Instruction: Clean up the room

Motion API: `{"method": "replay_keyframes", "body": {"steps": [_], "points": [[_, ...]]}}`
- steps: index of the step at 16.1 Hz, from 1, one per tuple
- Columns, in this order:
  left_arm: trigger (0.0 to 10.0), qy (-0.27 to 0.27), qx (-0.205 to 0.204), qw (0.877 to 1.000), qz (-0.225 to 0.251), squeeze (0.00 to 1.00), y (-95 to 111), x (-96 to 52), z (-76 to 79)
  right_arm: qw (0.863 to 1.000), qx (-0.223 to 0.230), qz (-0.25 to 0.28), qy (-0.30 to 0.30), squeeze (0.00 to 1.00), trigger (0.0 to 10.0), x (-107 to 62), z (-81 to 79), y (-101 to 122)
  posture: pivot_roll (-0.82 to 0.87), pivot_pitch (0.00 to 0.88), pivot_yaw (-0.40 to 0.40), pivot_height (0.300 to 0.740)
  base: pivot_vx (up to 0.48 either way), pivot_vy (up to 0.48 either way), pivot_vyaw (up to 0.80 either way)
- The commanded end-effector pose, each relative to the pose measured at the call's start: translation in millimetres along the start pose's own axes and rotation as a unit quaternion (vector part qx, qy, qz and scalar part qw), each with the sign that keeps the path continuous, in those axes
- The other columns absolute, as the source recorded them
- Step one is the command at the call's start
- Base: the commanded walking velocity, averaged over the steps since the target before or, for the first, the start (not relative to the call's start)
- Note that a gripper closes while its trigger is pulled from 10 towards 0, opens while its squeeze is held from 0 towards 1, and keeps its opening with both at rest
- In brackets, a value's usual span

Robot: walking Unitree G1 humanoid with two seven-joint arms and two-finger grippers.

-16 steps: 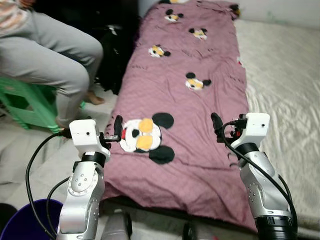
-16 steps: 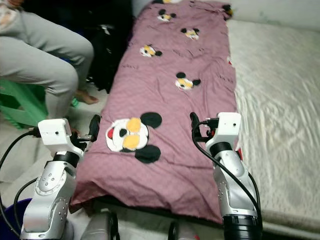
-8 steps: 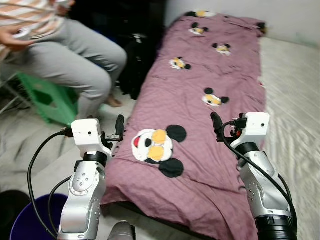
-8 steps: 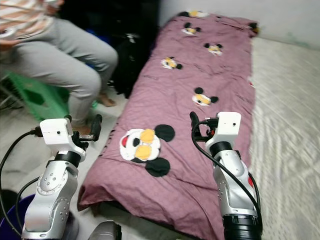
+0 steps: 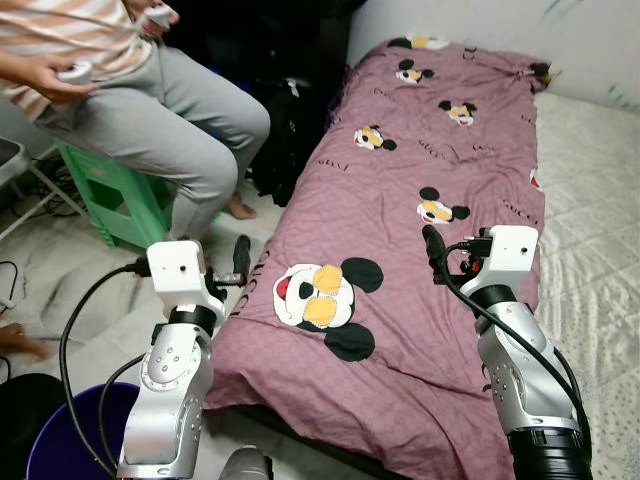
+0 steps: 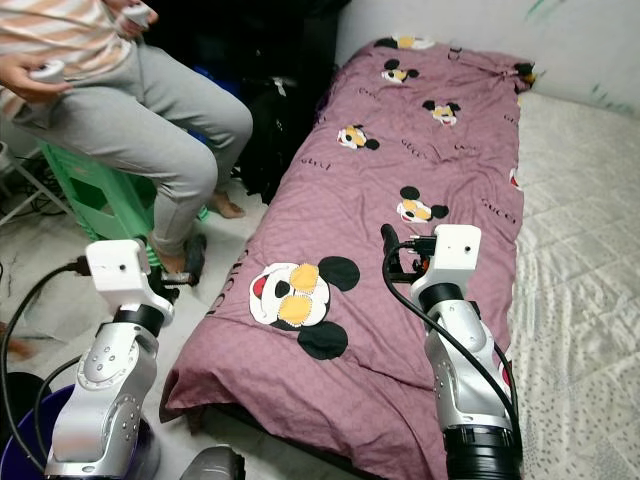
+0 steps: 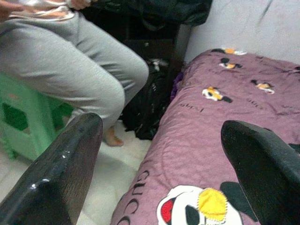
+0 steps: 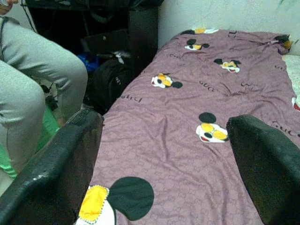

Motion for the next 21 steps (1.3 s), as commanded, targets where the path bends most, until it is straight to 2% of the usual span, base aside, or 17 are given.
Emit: {"method": "replay_keyframes", "body": {"steps": [1, 4, 7, 9, 12, 15, 17, 21], "points": [[10.0, 0.007, 0.003, 1.000, -0.016, 0.00, -6, 1.1, -3.0, 1.000, -0.003, -0.002, -0.004, 0.00, 10.0, -0.6, -0.2, -4, -0.03, 0.046, -0.009, 0.716, 0.000, 0.000, 0.00], [10.0, 0.017, 0.008, 1.000, -0.011, 0.00, -7, 6.4, -8.8, 1.000, -0.007, 0.007, 0.010, 0.00, 10.0, -0.9, -9.6, -7, -0.03, 0.012, -0.006, 0.716, 0.000, 0.000, 0.00], [10.0, 0.009, 0.005, 1.000, -0.007, 0.00, -6, 10.8, -6.6, 1.000, -0.001, 0.013, 0.005, 0.00, 10.0, 0.6, -13.6, -7, -0.04, 0.000, 0.001, 0.740, 0.000, 0.000, 0.00], [10.0, 0.008, 0.003, 1.000, -0.007, 0.00, -8, 11.6, -3.9, 1.000, -0.002, 0.014, 0.002, 0.00, 10.0, -0.2, -12.3, -8, -0.04, 0.000, 0.005, 0.740, 0.000, 0.000, 0.00], [10.0, 0.012, 0.006, 1.000, -0.008, 0.00, -12, 8.4, -4.3, 1.000, -0.001, 0.015, -0.006, 0.00, 10.0, -3.6, -9.0, -9, -0.06, 0.000, 0.009, 0.740, 0.000, 0.000, 0.00], [10.0, 0.023, 0.009, 0.999, -0.027, 0.00, -25, 2.3, -9.9, 1.000, 0.001, 0.001, -0.008, 0.00, 10.0, -8.8, -10.1, -17, -0.07, 0.000, -0.003, 0.740, 0.000, 0.000, 0.00], [10.0, 0.032, -0.006, 0.999, -0.026, 0.00, -26, 0.4, -10.4, 1.000, -0.005, -0.011, 0.009, 0.00, 10.0, -12.8, -16.5, -22, -0.06, 0.000, -0.014, 0.740, 0.000, 0.000, 0.00], [10.0, 0.033, -0.006, 0.999, -0.026, 0.00, -24, -2.5, -10.5, 1.000, -0.001, -0.020, 0.014, 0.00, 10.0, -18.1, -23.4, -27, -0.05, 0.003, -0.019, 0.740, 0.000, 0.000, 0.00]]}}
Point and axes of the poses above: a point about 5 cm out from each wrist's last joint towards the gripper, its own x axis pointing out of the wrist towards the gripper, its own y axis along the axis of the wrist's last joint, z = x × y, the point moved 2 cm from there along x, pointing out of the wrist towards the gripper, and after that the axes turned 1 degree about x, right-handed, at the moved point
